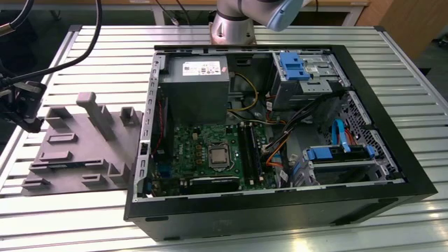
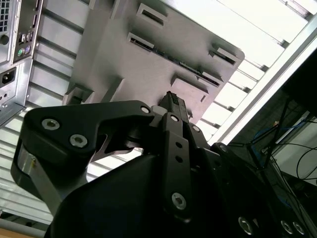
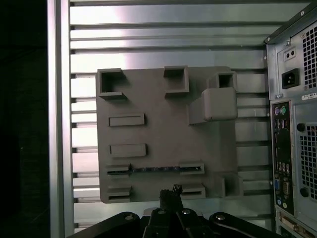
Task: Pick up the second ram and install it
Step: 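Reach for the second ram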
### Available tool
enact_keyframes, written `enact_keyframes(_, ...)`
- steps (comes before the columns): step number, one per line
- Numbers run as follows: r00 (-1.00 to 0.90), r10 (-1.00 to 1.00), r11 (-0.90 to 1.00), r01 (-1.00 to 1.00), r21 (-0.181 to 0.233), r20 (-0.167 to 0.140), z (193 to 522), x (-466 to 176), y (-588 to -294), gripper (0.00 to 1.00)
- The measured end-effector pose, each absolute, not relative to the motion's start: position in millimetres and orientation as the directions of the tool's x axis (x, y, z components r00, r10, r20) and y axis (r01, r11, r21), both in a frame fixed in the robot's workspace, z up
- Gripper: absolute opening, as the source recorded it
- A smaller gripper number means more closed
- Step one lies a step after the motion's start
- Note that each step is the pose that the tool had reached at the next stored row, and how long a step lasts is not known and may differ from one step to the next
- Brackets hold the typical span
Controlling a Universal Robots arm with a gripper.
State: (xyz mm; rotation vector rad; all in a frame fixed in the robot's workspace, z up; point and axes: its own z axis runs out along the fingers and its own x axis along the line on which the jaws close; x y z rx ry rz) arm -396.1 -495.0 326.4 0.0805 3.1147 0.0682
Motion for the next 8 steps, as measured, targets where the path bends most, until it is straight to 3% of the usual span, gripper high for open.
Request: enact_keyframes(8, -0.998, 0.052, 0.998, 0.051, 0.044, -0.024, 321.4, -399.5, -495.0, 0.11)
